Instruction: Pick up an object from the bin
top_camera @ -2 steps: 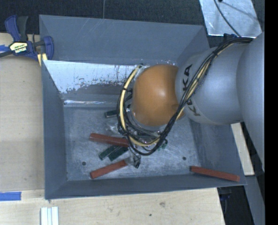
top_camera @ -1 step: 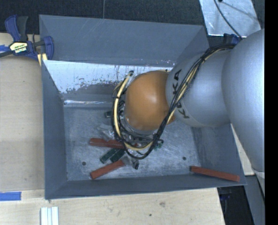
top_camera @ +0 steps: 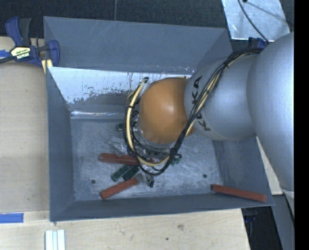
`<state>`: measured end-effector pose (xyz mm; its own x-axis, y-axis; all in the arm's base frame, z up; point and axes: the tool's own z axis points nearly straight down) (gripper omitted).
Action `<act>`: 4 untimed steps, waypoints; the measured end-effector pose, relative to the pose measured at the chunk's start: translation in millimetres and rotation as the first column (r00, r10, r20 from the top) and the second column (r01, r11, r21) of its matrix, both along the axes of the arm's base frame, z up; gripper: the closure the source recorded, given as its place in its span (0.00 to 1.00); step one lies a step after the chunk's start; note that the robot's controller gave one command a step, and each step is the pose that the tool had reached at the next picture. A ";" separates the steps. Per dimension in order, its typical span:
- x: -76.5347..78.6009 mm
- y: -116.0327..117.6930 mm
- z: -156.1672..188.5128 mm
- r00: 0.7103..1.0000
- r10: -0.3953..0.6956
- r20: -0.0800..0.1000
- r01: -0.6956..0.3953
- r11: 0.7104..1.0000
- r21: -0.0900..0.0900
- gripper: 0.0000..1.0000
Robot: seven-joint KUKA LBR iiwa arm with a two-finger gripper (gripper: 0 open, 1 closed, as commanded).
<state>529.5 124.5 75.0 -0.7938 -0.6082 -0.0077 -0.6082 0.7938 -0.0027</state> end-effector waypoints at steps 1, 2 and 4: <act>-0.9 -0.7 3.7 1.000 0.000 -0.013 0.000 1.000 -0.006 1.00; 0.3 -1.3 14.4 1.000 -0.004 -0.007 0.004 1.000 -0.004 1.00; 3.1 -0.9 55.7 1.000 -0.011 -0.002 0.011 1.000 -0.001 1.00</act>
Offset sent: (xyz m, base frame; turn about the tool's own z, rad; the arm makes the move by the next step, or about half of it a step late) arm 0.0000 0.0000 0.0000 0.0000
